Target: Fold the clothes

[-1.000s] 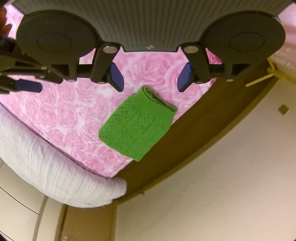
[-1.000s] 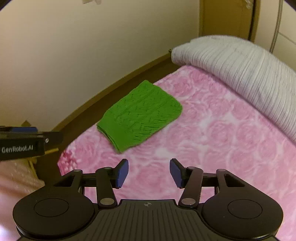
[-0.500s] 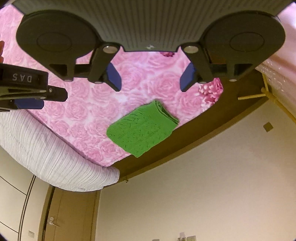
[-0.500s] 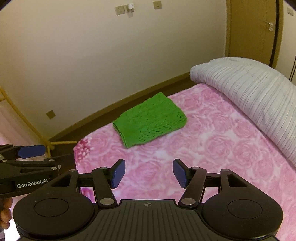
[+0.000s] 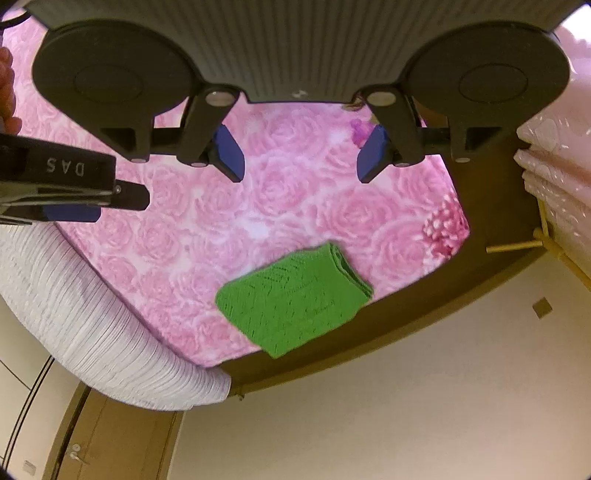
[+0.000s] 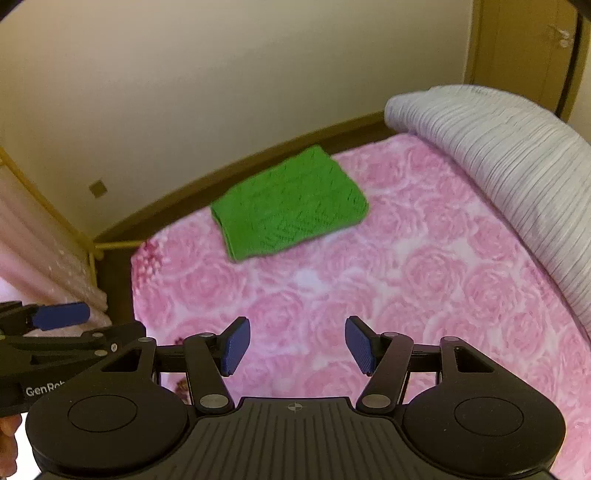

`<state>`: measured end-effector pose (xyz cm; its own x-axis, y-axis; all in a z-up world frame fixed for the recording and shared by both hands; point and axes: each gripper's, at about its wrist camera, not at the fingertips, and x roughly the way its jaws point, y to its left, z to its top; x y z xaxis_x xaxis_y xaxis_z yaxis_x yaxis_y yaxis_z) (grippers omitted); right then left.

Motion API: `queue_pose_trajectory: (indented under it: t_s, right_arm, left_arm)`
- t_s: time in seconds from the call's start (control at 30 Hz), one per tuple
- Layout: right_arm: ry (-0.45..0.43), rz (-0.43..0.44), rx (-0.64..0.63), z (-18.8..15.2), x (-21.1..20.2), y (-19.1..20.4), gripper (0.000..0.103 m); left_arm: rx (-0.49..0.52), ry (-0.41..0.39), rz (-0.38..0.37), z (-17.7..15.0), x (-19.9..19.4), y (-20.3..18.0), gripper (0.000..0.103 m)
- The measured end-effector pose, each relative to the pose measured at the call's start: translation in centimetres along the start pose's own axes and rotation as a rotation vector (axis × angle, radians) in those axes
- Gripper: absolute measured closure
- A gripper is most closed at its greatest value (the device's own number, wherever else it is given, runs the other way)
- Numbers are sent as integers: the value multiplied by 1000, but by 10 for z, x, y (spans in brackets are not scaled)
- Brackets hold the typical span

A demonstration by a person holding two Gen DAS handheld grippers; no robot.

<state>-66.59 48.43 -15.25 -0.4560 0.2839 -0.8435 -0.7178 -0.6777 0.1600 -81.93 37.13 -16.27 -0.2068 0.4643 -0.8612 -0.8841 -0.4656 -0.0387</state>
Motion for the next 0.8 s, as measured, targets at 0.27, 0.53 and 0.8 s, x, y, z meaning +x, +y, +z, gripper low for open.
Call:
queue_pose_trajectory:
  t_s: [0.27,0.53,0.8]
  right_arm:
    - [53,-13,22,13,32,-22,42]
    - [77,-15,36,31,56,-39,42]
    - [96,-7,43,41,70,-48,42]
  left_arm:
    - [-21,51,-4,16,31,-7,39]
    - [-15,75,2,35,57,-16,39]
    - [-16,85,1,47,74,-21,39]
